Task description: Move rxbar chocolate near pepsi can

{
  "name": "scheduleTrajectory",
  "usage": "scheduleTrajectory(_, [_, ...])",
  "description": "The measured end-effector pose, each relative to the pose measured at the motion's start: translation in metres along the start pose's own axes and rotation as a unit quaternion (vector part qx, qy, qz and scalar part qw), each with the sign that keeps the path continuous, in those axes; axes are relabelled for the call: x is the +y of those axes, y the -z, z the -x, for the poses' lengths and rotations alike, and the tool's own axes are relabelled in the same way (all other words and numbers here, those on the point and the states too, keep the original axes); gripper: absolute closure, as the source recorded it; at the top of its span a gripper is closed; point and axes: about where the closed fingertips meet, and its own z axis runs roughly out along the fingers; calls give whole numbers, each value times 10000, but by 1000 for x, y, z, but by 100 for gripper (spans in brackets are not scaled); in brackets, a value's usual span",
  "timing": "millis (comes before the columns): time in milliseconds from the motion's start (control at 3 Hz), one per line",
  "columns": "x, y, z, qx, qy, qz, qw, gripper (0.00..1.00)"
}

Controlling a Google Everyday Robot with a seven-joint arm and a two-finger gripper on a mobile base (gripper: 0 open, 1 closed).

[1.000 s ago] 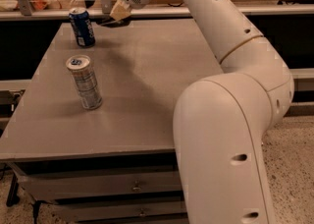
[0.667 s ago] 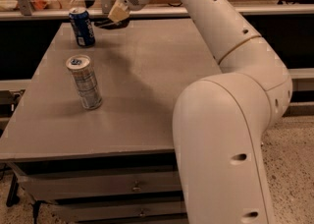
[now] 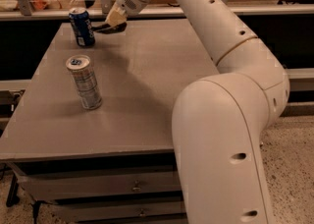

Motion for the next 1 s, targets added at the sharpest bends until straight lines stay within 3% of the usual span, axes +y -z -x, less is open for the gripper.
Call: scheduleTrajectory(1000, [7,-11,5,-30,-14,134,9999,12])
